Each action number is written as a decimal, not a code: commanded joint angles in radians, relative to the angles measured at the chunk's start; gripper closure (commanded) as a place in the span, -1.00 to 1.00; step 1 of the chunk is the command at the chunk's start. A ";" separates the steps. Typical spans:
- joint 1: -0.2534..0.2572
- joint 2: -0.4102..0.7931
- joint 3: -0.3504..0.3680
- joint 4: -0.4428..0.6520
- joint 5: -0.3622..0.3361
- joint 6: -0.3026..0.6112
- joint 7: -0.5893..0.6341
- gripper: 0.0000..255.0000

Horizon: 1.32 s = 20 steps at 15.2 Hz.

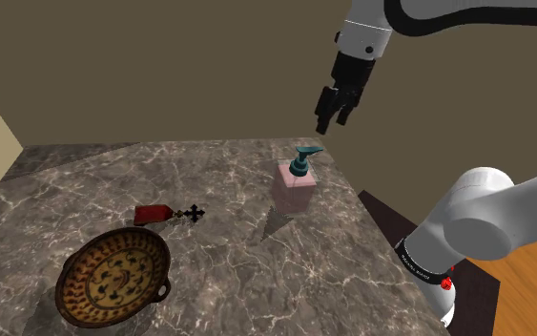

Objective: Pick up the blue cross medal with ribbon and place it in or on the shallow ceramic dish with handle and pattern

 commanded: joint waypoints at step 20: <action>0.151 0.650 0.253 0.332 -0.063 0.388 0.059 -1.00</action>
